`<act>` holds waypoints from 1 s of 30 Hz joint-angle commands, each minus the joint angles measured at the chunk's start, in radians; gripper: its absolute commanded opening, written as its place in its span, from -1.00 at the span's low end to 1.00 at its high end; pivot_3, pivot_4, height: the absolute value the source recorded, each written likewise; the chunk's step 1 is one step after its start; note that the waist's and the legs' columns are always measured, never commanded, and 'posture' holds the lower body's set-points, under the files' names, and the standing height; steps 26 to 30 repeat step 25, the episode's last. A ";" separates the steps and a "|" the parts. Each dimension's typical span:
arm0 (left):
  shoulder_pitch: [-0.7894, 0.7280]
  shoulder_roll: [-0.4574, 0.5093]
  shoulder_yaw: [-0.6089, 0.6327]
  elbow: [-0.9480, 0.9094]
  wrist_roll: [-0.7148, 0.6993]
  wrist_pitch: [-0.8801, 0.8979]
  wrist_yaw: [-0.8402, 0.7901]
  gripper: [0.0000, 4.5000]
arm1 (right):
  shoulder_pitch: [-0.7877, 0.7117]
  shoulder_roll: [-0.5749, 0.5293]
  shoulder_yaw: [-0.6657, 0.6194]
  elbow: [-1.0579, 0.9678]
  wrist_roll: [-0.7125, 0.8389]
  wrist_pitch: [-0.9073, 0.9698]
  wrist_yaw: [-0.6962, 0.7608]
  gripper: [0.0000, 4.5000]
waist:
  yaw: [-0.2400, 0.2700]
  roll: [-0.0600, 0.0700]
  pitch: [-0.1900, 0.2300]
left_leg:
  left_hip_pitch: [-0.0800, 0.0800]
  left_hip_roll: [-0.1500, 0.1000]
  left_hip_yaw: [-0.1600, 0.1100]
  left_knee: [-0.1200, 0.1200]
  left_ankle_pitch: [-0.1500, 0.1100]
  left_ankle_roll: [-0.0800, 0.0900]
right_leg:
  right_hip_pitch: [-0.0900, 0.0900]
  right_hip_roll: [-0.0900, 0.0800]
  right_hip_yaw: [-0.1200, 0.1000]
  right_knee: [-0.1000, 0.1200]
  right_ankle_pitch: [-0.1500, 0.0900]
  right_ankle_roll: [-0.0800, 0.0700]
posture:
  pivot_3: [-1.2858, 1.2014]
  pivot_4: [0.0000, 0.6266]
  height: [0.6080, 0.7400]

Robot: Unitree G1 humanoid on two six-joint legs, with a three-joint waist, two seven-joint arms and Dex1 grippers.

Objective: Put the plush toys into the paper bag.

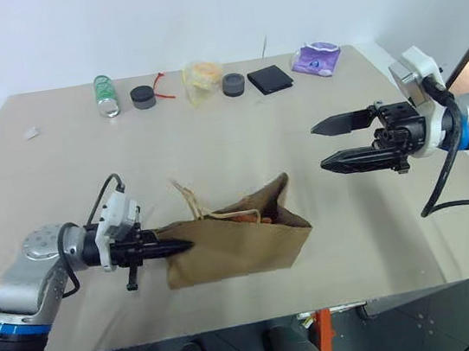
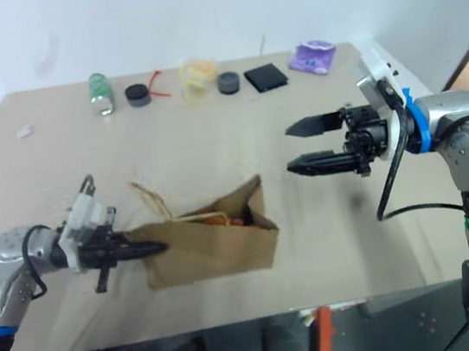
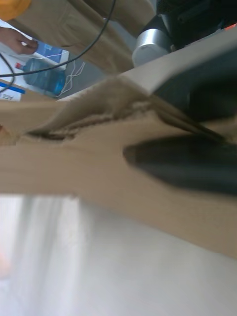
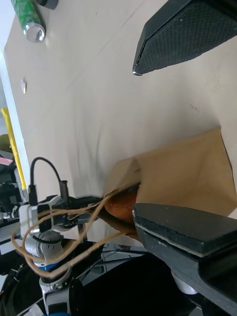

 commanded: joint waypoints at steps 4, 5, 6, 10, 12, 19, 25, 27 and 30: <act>0.065 0.026 0.129 -0.134 -0.145 0.134 0.075 0.64 | -0.018 -0.041 -0.036 -0.030 0.038 0.023 0.024 1.00 | 0.000 0.000 0.000 | 0.000 0.000 0.000 0.000 0.000 0.000 | 0.000 0.000 0.000 0.000 0.000 0.000 | 0.03 -0.52 1.00; 0.071 0.047 0.179 -0.160 -0.215 0.205 0.105 0.94 | -0.026 -0.039 -0.037 -0.017 0.039 0.025 0.023 1.00 | 0.000 0.000 0.000 | 0.000 0.000 0.000 0.000 0.000 0.000 | 0.000 0.000 0.000 0.000 0.000 0.000 | 0.03 -0.52 1.00; 0.074 0.067 0.228 -0.182 -0.289 0.274 0.136 0.97 | -0.031 -0.038 -0.036 -0.007 0.037 0.023 0.022 1.00 | 0.000 0.000 0.001 | 0.000 0.000 0.000 0.000 0.000 0.000 | 0.000 0.000 0.000 0.000 0.000 0.000 | 0.03 -0.52 1.00; 0.069 0.119 0.428 -0.206 -0.558 0.478 0.311 0.97 | -0.044 -0.027 -0.034 0.040 0.011 0.004 -0.005 1.00 | -0.001 0.000 0.001 | 0.001 0.000 0.000 0.001 0.000 0.000 | 0.001 0.000 0.000 0.001 0.000 0.001 | 0.03 -0.52 1.00; 0.057 0.117 0.516 -0.167 -0.586 0.496 0.422 0.97 | -0.058 -0.006 -0.039 0.088 -0.014 -0.014 -0.052 1.00 | 0.000 0.000 0.002 | 0.001 0.000 0.000 0.001 0.000 0.000 | 0.001 0.000 0.000 0.001 0.000 0.001 | 0.03 -0.52 1.00; 0.026 0.069 0.565 0.052 -0.179 0.220 0.754 0.97 | -0.068 0.066 -0.012 0.271 -0.213 -0.180 -0.290 1.00 | 0.000 0.000 0.002 | 0.002 0.000 0.000 0.002 0.000 0.000 | 0.002 0.000 0.000 0.001 0.001 0.001 | 0.03 -0.52 1.00; 0.067 0.053 0.495 0.117 -0.034 0.134 0.755 0.97 | -0.047 0.114 -0.035 0.392 -0.293 -0.278 -0.407 1.00 | 0.000 0.000 0.001 | 0.000 0.000 0.002 0.001 -0.001 -0.002 | 0.001 0.000 0.002 0.001 0.001 0.001 | 0.03 -0.52 1.00; 0.067 0.053 0.495 0.117 -0.034 0.134 0.755 0.97 | -0.047 0.114 -0.035 0.392 -0.293 -0.278 -0.407 1.00 | 0.000 0.000 0.001 | 0.000 0.000 0.002 0.001 -0.001 -0.002 | 0.001 0.000 0.002 0.001 0.001 0.001 | 0.03 -0.52 1.00; 0.067 0.053 0.495 0.117 -0.034 0.134 0.755 0.97 | -0.047 0.114 -0.035 0.392 -0.293 -0.278 -0.407 1.00 | 0.000 0.000 0.001 | 0.000 0.000 0.002 0.001 -0.001 -0.002 | 0.001 0.000 0.002 0.001 0.001 0.001 | 0.03 -0.52 1.00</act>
